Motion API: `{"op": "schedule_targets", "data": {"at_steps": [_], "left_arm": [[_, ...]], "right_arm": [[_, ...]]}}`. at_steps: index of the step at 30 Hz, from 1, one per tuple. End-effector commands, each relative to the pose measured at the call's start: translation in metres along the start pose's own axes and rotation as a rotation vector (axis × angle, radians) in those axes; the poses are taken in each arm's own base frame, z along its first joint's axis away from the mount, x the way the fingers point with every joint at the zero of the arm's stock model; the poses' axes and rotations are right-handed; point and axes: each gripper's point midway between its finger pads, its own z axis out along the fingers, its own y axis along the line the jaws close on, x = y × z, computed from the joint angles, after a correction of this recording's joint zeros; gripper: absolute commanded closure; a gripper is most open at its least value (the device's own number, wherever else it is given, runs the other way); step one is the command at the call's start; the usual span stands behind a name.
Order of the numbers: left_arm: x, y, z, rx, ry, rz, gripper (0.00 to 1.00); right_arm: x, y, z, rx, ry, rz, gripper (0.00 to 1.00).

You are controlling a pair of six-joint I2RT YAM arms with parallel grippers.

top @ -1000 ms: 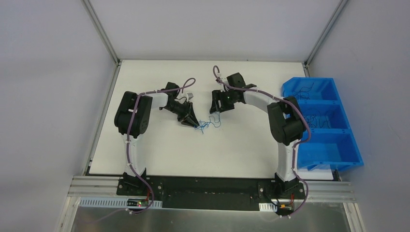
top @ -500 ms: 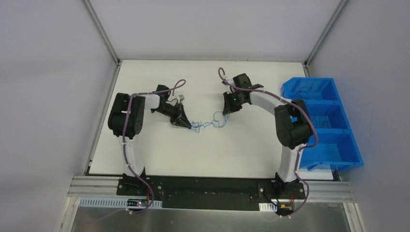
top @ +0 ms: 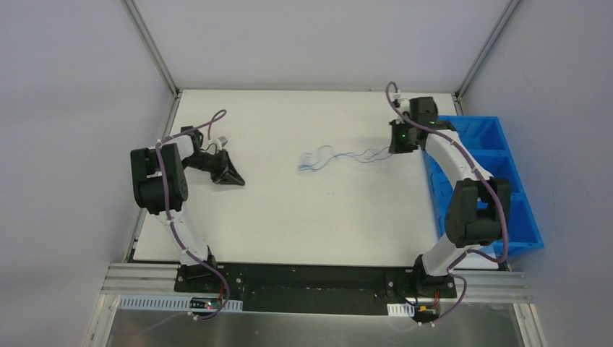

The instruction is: Untangle the cables

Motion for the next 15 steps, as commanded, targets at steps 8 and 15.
{"op": "schedule_targets", "data": {"at_steps": [8, 15], "left_arm": [[-0.008, 0.026, -0.040, -0.020, -0.018, 0.053, 0.78], [-0.027, -0.034, -0.041, 0.143, -0.074, 0.127, 0.58]], "right_arm": [[-0.031, -0.040, -0.083, 0.088, -0.141, 0.030, 1.00], [-0.057, 0.070, -0.124, -0.347, -0.196, 0.092, 1.00]]}}
